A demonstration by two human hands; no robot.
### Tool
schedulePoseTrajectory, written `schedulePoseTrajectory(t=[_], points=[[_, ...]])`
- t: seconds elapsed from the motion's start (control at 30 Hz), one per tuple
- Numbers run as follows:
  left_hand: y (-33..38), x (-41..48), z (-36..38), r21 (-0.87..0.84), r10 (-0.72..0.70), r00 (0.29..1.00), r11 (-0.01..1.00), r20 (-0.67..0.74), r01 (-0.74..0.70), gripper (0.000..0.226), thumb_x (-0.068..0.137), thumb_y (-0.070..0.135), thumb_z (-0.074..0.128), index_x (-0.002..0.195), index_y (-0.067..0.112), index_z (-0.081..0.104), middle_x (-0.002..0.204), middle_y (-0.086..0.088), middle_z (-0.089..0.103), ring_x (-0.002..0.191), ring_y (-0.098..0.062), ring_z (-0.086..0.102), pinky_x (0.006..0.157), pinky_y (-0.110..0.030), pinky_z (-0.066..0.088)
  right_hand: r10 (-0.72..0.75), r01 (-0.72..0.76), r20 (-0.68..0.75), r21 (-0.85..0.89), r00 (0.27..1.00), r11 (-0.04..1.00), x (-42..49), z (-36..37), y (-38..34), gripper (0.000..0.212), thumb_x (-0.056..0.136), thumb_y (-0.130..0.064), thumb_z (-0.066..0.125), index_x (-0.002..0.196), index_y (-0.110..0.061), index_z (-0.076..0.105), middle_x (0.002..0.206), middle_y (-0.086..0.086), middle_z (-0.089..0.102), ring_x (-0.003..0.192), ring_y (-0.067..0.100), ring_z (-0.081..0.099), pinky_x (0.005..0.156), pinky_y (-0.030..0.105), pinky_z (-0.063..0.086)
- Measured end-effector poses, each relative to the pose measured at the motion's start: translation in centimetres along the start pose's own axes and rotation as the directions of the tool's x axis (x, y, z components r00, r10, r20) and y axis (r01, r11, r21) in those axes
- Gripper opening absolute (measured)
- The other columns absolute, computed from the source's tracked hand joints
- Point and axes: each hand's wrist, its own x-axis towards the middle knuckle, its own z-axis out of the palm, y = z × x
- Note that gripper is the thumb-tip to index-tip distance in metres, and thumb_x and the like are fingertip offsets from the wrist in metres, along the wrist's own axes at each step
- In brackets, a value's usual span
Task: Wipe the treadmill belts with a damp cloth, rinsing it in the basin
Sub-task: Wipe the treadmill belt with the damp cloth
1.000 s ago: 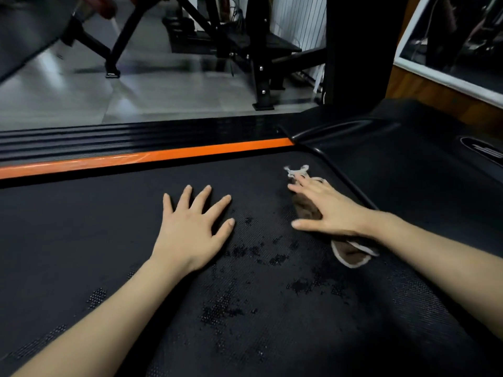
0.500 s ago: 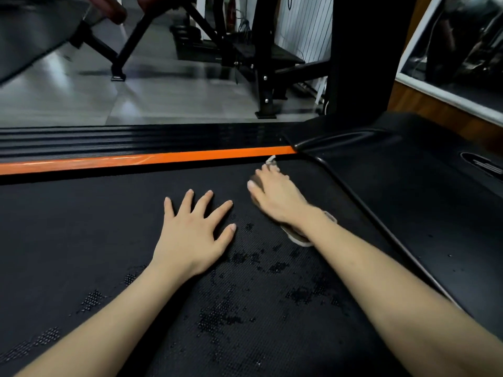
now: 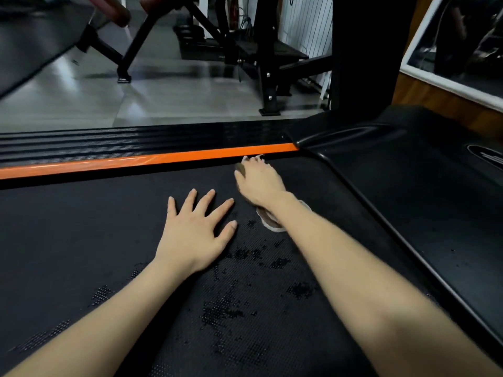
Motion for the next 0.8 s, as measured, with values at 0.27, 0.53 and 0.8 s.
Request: schedulePoseTrajectory(t=[0.27, 0.53, 0.8], points=[[-0.2, 0.0, 0.0, 0.008, -0.003, 1.000, 1.000, 0.002, 0.003, 0.079, 0.072, 0.071, -0.012, 0.145, 0.051, 0.010, 0.159, 0.006, 0.012, 0.147, -0.025, 0.002, 0.116, -0.052, -0.003, 0.180, -0.182, -0.065, -0.027, 0.981, 0.983, -1.7, -3.5, 11.3, 0.030, 0.094, -0.022, 0.043, 0.115, -0.013, 0.062, 0.127, 0.010, 0.056, 0.121, 0.035, 0.047, 0.100, 0.039, 0.037], [0.0, -0.2, -0.4, 0.029, -0.006, 0.999, 1.000, 0.042, 0.005, 0.083, 0.071, 0.070, -0.013, 0.147, 0.048, 0.011, 0.159, 0.003, 0.012, 0.146, -0.027, 0.003, 0.116, -0.054, -0.001, -0.033, 0.022, 0.097, 0.108, 0.995, 0.994, -14.9, -6.5, 8.8, 0.040, 0.096, -0.030, 0.048, 0.134, -0.017, 0.051, 0.144, -0.001, 0.044, 0.137, 0.020, 0.035, 0.112, 0.027, 0.023], [0.6, -0.4, -1.5, 0.014, -0.041, 0.995, 0.999, 0.086, 0.040, 0.082, 0.075, 0.069, -0.008, 0.149, 0.041, 0.015, 0.159, -0.004, 0.012, 0.146, -0.031, 0.003, 0.115, -0.056, -0.001, -0.067, 0.054, 0.117, 0.108, 0.991, 0.993, -22.1, -8.3, 8.1, 0.049, 0.094, -0.045, 0.034, 0.130, -0.020, 0.054, 0.146, -0.005, 0.039, 0.141, 0.014, 0.022, 0.117, 0.031, 0.011]])
